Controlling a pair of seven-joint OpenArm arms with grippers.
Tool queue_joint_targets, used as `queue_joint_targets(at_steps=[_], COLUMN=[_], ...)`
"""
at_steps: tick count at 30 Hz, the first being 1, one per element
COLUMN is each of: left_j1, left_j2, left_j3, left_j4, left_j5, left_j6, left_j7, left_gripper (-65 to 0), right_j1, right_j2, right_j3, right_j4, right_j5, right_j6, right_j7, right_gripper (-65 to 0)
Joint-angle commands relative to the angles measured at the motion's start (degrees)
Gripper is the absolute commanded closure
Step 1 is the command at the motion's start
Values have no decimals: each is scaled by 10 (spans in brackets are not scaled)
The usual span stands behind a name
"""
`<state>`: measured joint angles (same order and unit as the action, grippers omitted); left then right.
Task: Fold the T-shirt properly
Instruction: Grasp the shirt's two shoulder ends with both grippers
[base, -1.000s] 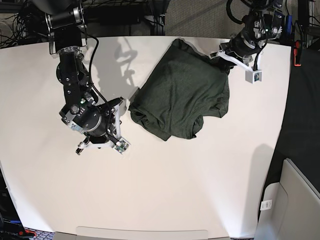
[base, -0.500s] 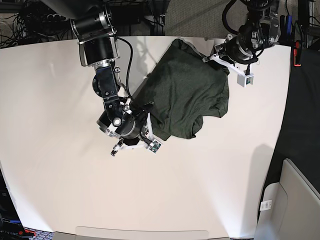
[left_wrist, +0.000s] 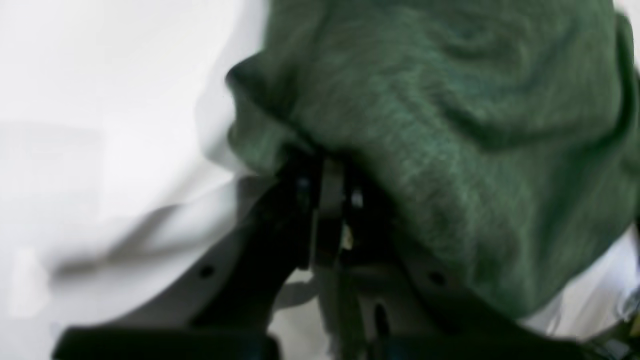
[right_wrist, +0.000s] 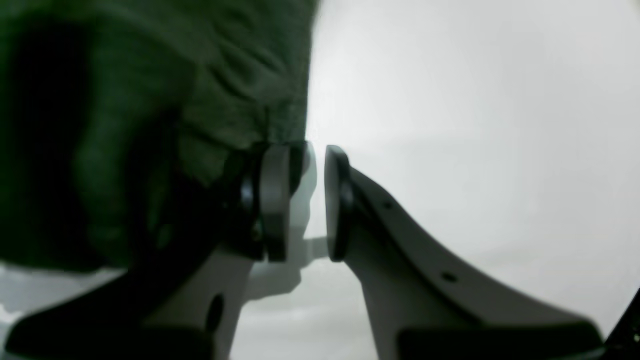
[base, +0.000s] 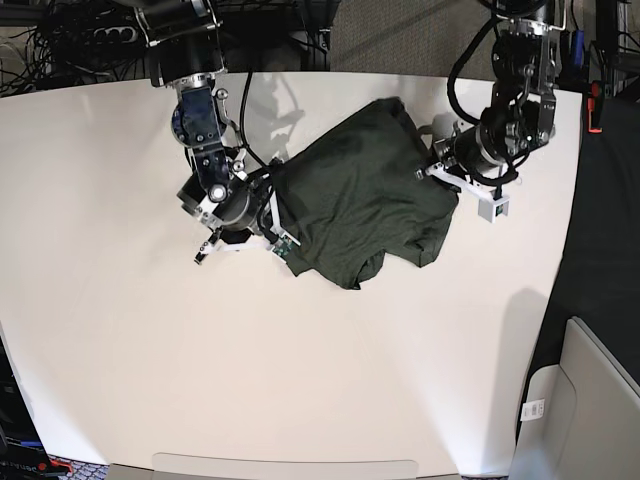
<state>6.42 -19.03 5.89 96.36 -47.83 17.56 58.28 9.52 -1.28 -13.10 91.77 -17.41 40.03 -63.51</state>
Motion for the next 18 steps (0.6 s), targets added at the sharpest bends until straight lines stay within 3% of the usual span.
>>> queue_joint_targets(at_steps=[1,8,12,18], left_j1=[-11,-79,-84,-72], left_j2=[-6,-11,-22,-35], left_j3=[-1,41,58,53], left_j4=[-10,-56,-57,-20], left_j5=[8,10,35,69], left_j6=[8,8,8,12], left_j7=[4,-18,-38,-38], left_gripper=[-8,-8,-8,-6], right_j1=[5,-39,-60,-71], right_j2=[1,23,21,19], right_j3=[-1,2,45,113], right_j4=[30,129,193,237], right_j5=[2,31,34,152], right_j6=[0,0,0,0], right_j7=[-4,-24,-24,-26], right_gripper=[-124,-124,-124,-124])
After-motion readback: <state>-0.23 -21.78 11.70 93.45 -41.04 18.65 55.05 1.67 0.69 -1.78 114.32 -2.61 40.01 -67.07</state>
